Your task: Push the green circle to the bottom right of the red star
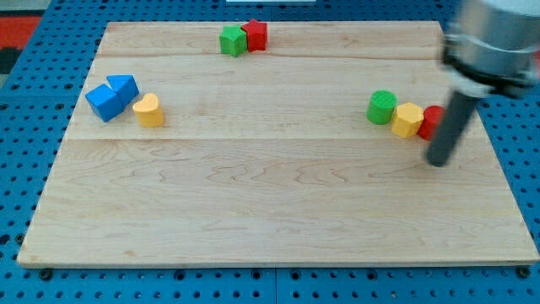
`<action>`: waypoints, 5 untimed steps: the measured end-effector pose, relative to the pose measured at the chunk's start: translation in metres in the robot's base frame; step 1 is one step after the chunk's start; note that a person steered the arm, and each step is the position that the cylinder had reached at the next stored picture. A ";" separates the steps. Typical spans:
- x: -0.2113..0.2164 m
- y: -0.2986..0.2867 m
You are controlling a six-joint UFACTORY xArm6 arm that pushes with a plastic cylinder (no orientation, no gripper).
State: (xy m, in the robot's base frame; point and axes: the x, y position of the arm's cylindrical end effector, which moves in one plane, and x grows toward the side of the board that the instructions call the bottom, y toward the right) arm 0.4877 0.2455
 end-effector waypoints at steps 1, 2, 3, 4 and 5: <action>-0.008 0.043; -0.028 0.013; -0.049 -0.010; -0.070 -0.019; -0.061 -0.082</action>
State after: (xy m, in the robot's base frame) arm 0.4271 0.1631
